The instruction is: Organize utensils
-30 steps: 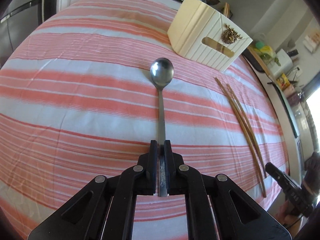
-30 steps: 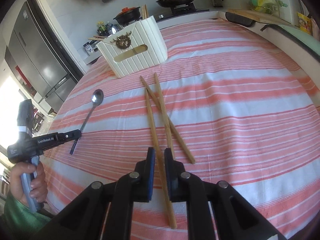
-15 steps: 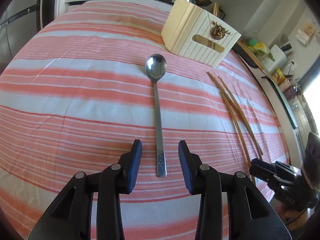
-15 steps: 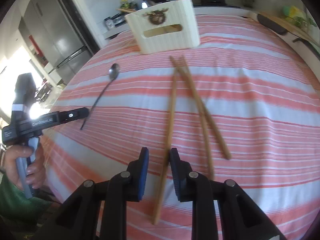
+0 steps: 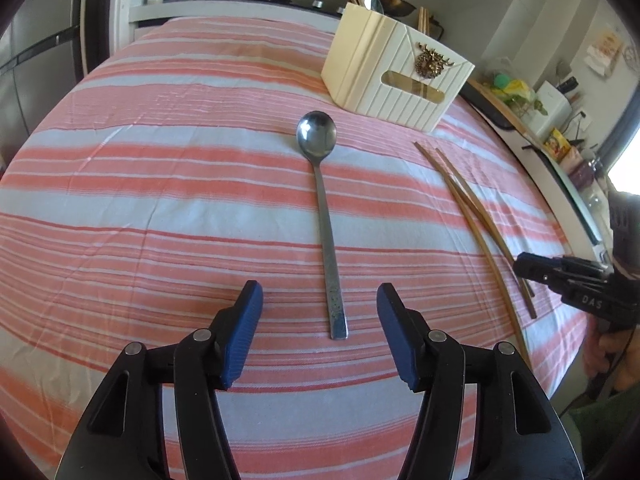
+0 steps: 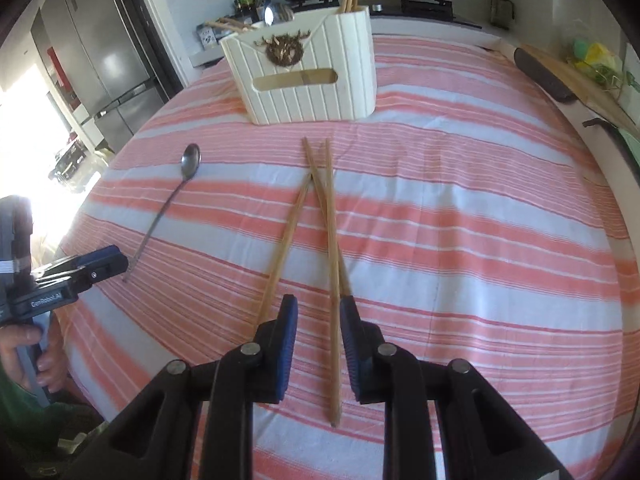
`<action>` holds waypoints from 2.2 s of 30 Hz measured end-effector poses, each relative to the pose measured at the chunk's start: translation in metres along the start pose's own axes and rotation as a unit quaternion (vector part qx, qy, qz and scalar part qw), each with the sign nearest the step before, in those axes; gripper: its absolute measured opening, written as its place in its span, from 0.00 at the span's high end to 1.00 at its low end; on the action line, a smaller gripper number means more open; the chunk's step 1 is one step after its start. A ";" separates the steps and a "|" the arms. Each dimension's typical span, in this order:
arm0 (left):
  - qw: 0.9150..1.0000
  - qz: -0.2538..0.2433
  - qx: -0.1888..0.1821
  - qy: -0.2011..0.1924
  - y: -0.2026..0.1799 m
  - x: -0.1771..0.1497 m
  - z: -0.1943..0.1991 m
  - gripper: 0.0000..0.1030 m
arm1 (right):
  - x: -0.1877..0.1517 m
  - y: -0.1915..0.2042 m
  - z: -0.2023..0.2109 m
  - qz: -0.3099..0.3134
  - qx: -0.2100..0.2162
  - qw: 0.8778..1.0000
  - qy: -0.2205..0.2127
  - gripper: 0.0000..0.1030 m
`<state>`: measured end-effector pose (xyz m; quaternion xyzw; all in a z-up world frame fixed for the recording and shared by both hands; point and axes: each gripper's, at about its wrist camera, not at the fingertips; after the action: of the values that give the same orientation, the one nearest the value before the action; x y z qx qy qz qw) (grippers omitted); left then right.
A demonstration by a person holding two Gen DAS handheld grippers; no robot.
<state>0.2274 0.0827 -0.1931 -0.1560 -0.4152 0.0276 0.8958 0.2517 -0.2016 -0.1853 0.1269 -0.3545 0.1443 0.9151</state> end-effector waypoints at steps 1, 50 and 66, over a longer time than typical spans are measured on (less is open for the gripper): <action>1.000 -0.002 -0.001 -0.001 0.000 -0.001 0.001 0.40 | 0.001 0.002 -0.002 0.011 -0.009 1.000 -0.004 0.84; 0.992 -0.099 0.059 0.051 -0.017 0.093 -0.113 0.65 | 0.090 -0.096 -0.065 -0.006 -0.067 0.996 0.065 0.93; 0.991 -0.101 -0.022 -0.086 -0.051 0.111 0.027 0.65 | 0.096 -0.049 0.094 -0.017 -0.032 0.991 -0.128 0.93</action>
<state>0.2756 0.0609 -0.0800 -0.1300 -0.5044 -0.0590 0.8516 0.2794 -0.2612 -0.0585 0.1212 -0.4707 0.1004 0.8681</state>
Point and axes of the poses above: each gripper's, at about its wrist camera, not at the fingertips, and z roughly against the way its jaws point, y to its left, x to its top, and after that the axes turned 14 degrees about -y, right-handed
